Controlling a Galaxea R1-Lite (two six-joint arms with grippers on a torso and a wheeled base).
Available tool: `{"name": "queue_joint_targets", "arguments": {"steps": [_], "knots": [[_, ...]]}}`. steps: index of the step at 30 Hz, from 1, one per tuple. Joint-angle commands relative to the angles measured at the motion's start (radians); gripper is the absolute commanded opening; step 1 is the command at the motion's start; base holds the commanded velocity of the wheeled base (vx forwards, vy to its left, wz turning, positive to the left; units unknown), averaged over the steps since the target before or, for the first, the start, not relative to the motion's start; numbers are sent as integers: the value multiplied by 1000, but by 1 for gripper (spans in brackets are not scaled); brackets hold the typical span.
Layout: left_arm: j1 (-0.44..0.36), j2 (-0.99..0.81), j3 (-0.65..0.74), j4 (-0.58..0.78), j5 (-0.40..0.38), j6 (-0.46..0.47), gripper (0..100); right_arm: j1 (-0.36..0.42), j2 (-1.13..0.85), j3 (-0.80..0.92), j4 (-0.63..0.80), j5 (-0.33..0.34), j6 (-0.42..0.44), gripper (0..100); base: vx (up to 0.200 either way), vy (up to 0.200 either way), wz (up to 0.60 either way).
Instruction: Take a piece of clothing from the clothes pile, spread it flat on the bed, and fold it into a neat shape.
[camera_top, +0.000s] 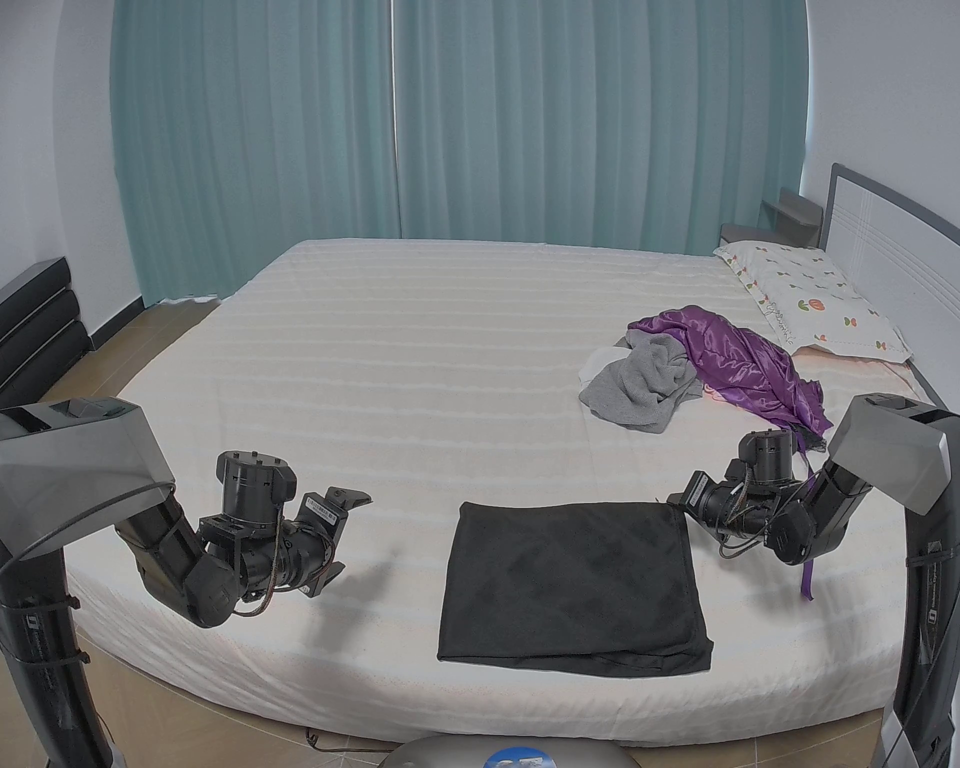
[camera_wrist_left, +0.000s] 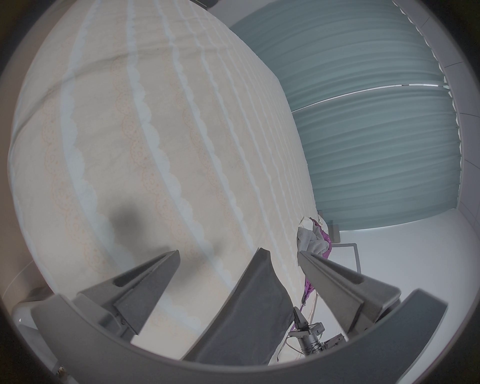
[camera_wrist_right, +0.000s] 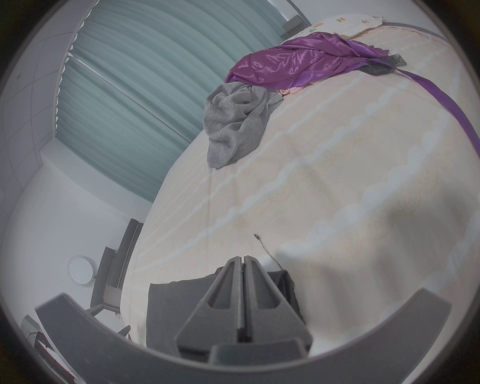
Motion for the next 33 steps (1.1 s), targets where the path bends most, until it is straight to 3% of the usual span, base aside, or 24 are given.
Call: {"name": "queue_joint_targets", "arguments": {"steps": [1,15,16,22,25,33], "knots": [[0,0,0,0,0,-1,100,-17,5,-8,0,2,0,0,0,0,0],[0,0,0,0,0,1,100,-27,17,-22,35,2,-1,0,0,0,0],[0,0,0,0,0,1,100,-29,17,-24,35,2,-1,100,0,0,0],[0,-1,8,-4,0,4,100,-31,-24,36,20,6,12,100,0,0,0],[-3,0,15,0,0,33,100,-41,-96,144,-12,12,26,100,0,0,0],[-9,0,25,-4,0,45,100,-66,-243,403,-127,8,164,100,0,0,0]]}}
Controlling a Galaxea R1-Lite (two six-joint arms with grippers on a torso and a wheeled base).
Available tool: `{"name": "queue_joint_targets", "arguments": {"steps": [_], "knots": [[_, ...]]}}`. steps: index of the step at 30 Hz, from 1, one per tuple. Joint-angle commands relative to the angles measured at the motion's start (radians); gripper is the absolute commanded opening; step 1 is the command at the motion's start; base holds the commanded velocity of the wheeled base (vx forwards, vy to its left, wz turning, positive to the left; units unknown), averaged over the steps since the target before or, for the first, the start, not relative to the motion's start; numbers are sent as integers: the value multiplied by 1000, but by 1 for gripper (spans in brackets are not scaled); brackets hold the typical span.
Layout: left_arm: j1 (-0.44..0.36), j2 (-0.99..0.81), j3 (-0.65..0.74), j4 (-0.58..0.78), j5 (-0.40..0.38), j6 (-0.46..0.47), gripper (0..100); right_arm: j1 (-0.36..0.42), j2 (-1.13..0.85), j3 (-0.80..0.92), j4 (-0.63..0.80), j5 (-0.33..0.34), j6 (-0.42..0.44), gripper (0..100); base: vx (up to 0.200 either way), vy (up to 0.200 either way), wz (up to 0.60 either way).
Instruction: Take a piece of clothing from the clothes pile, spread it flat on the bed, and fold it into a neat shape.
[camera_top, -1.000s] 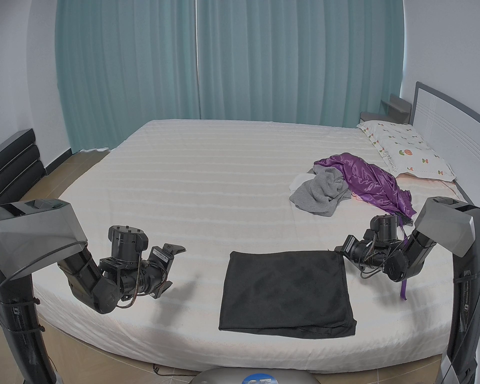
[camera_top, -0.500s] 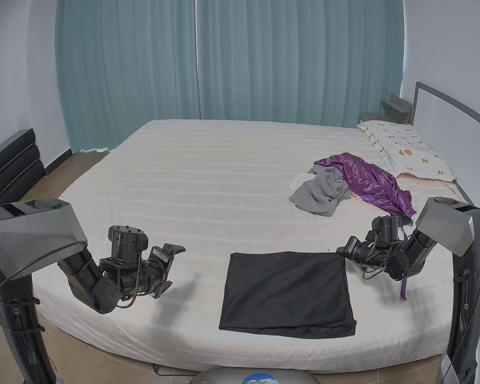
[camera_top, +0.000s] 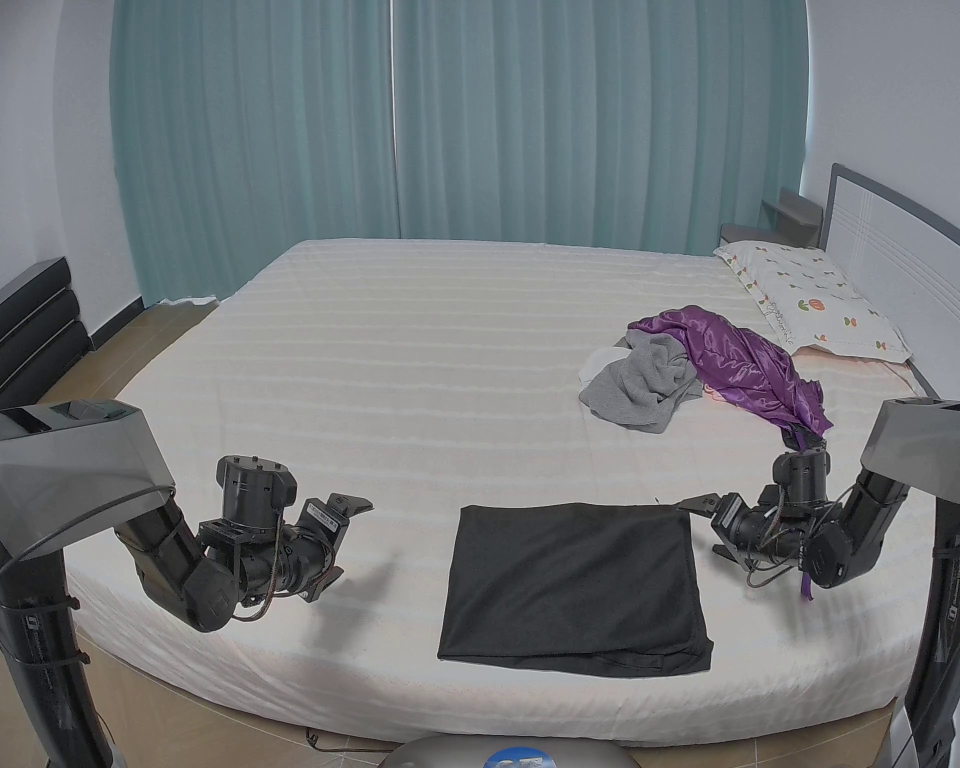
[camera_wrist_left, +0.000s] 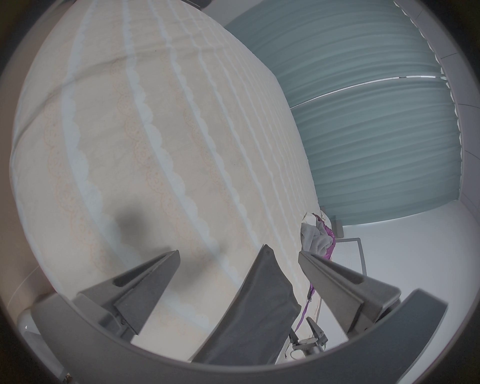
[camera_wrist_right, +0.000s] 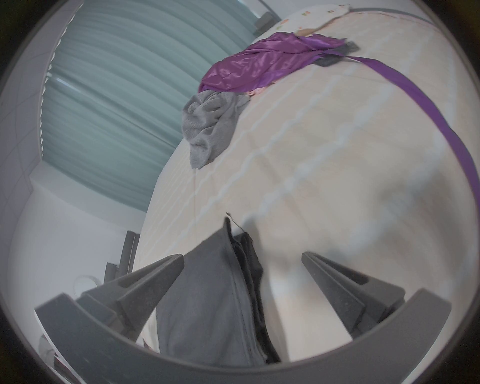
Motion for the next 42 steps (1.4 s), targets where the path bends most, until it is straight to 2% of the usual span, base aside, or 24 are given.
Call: {"name": "queue_joint_targets", "arguments": {"steps": [1,4,11,19,25,40,42], "knots": [[-8,2,6,-1,0,8,100,-19,-149,194,-71,3,89,100,0,0,0],[-8,2,6,-1,0,8,100,-19,-135,231,-127,4,115,100,-200,0,0],[-8,10,-8,-1,-6,25,100,-16,-45,236,-231,4,156,100,0,0,0],[-8,2,-23,-3,-20,33,100,-36,-42,234,-232,9,162,100,0,0,0],[-10,4,-35,-1,-24,31,100,-39,-45,236,-234,26,188,100,0,-200,0],[-16,8,-38,-1,-23,36,100,-39,-40,251,-263,29,190,100,0,-200,0],[-16,11,-41,-1,-23,43,100,-36,-37,257,-277,27,190,100,0,0,0]]}}
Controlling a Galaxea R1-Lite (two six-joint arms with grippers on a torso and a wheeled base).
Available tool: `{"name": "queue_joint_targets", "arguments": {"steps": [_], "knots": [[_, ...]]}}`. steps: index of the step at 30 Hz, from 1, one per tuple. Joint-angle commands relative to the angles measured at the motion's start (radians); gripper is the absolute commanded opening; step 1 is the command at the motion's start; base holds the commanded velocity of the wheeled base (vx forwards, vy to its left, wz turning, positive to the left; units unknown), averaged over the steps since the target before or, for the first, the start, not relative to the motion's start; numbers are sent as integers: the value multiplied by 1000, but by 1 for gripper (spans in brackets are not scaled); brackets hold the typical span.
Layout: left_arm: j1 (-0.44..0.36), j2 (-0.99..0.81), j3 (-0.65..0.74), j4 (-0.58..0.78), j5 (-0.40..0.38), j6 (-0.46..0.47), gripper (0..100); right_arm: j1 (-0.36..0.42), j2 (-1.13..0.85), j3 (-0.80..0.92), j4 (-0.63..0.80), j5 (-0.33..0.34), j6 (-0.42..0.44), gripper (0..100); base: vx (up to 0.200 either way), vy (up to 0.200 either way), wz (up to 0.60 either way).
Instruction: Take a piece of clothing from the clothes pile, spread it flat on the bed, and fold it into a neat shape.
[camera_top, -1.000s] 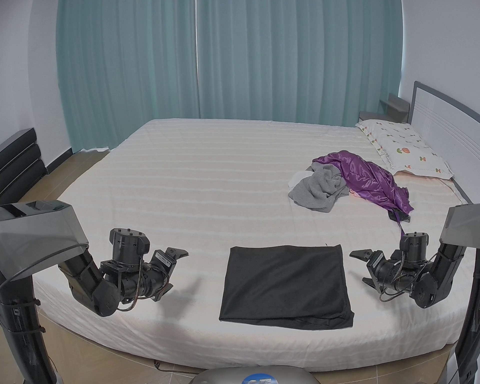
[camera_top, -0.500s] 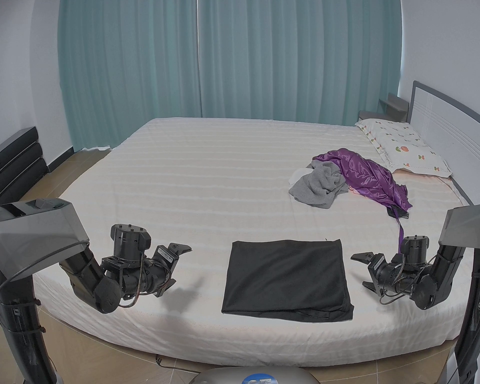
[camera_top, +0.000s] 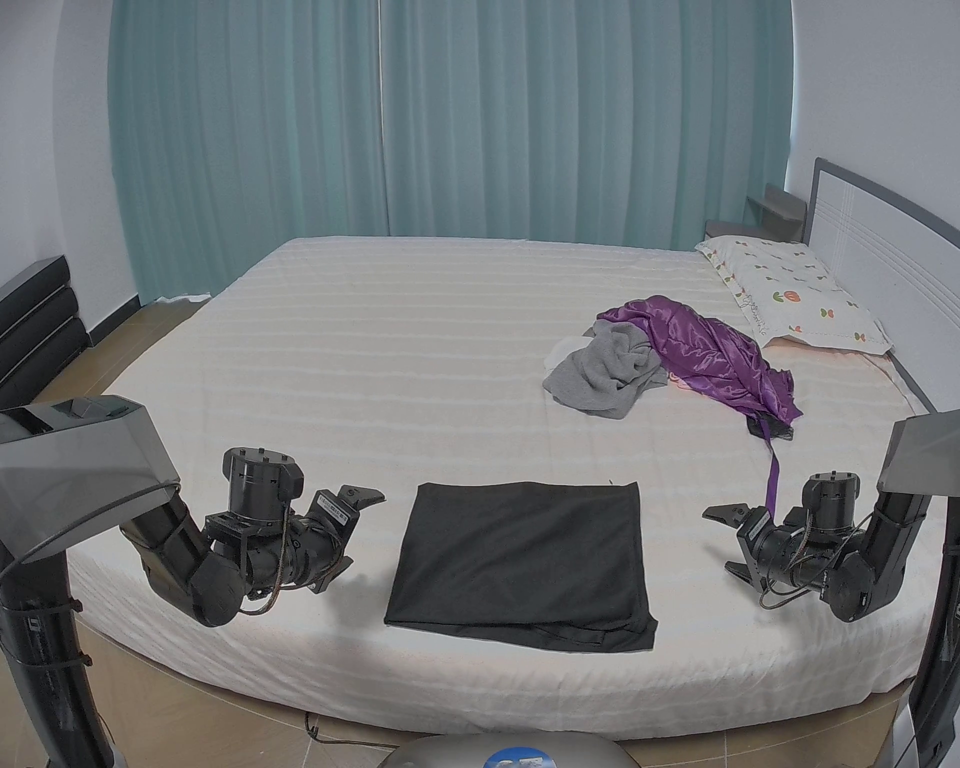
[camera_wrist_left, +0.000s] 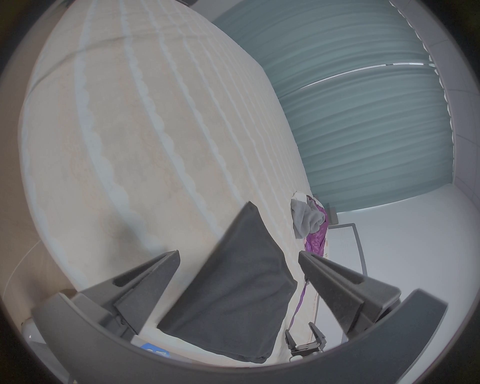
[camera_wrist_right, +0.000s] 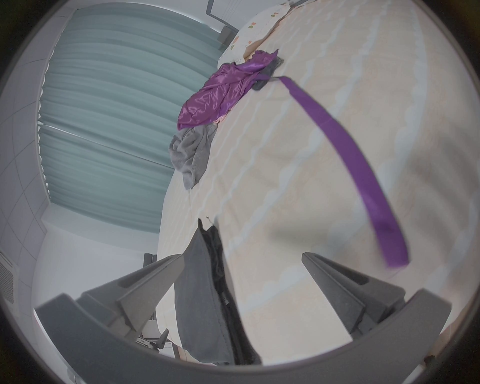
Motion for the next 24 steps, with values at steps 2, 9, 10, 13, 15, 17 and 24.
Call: {"name": "queue_joint_targets", "arguments": {"steps": [2,9,10,13,15,17,24], "knots": [[0,10,-2,-1,3,30,100,5,9,16,-28,-1,-1,100,0,0,0],[9,35,-5,-4,0,222,100,11,19,33,-58,-2,-3,100,0,0,0],[9,41,-5,-5,0,230,100,11,19,33,-58,-2,-4,100,0,0,0],[10,73,-30,-5,0,294,100,11,20,35,-64,-2,-4,100,0,0,0],[10,125,-51,-5,0,354,100,12,20,38,-64,-2,-6,100,0,0,0],[7,144,-74,-5,0,372,100,12,22,38,-64,-2,-6,100,0,0,0],[6,170,-128,-5,-49,375,100,12,23,39,-64,-2,-9,100,0,0,0]]}}
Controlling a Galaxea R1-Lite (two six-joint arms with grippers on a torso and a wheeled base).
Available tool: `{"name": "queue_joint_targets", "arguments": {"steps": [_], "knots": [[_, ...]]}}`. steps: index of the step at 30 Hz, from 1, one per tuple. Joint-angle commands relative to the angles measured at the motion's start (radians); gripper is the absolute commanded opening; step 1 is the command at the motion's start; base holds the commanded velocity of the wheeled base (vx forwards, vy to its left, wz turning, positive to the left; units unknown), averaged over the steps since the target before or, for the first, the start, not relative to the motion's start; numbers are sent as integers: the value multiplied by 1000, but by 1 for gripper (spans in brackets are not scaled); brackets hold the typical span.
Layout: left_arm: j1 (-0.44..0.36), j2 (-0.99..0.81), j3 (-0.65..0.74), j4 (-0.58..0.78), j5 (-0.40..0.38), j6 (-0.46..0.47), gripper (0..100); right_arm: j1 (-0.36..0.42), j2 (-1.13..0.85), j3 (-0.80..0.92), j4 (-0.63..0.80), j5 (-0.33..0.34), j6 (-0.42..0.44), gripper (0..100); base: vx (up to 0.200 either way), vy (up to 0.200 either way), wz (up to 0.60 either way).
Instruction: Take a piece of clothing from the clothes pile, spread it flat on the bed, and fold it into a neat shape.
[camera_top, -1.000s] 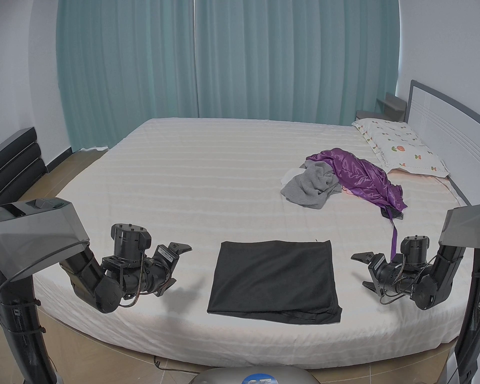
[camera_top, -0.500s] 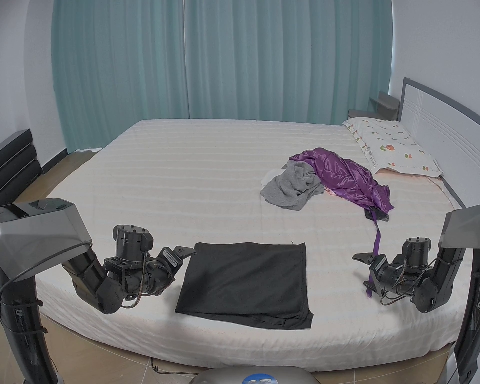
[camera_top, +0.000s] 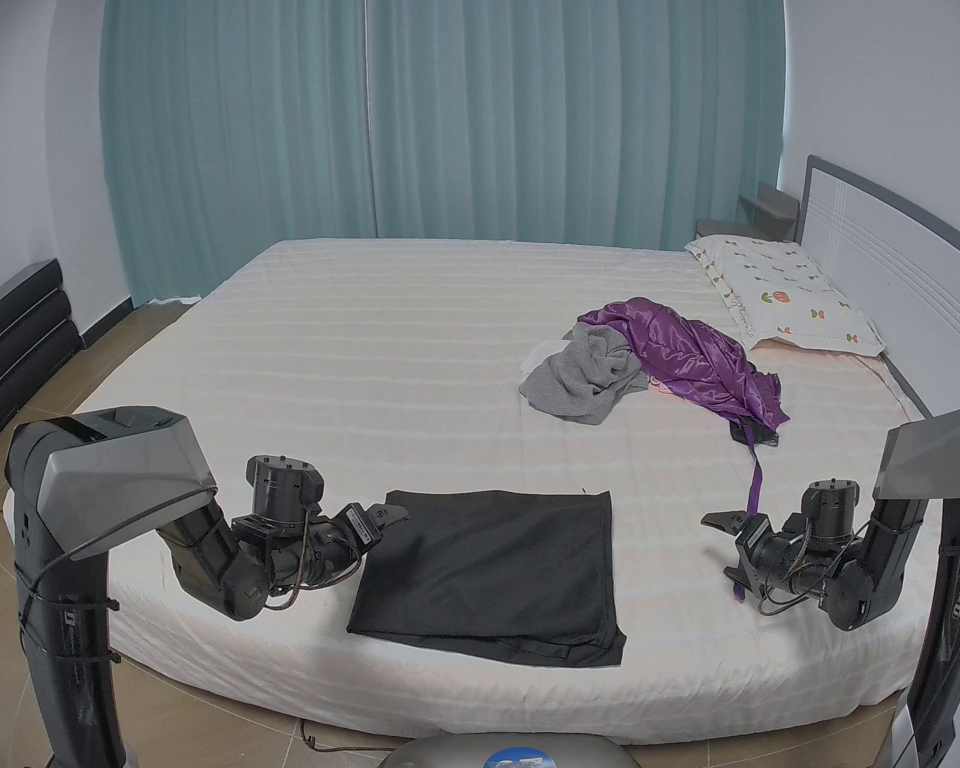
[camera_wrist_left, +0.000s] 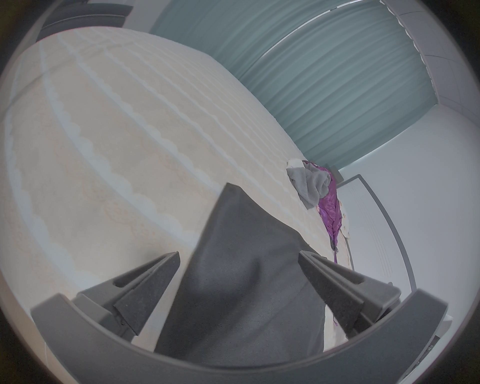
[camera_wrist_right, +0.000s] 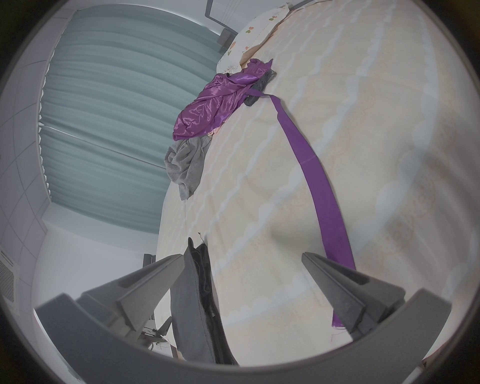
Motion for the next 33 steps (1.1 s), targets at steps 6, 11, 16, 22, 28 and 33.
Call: {"name": "queue_joint_targets", "arguments": {"steps": [6,11,16,22,28,33], "knots": [[-14,58,-42,1,-26,21,100,2,4,1,0,1,-1,100,0,0,0],[-23,87,-58,-1,-4,65,100,2,4,2,0,1,-2,100,0,0,0],[-26,98,-81,1,-4,64,100,2,5,4,0,-1,-4,100,0,0,0],[-26,94,-78,2,-3,56,0,2,9,16,-28,1,-4,100,0,0,0],[-27,88,-67,2,59,32,0,2,12,15,-29,1,-4,100,0,0,0],[-29,87,-64,1,83,6,0,2,12,15,-29,1,-4,100,0,0,0]]}}
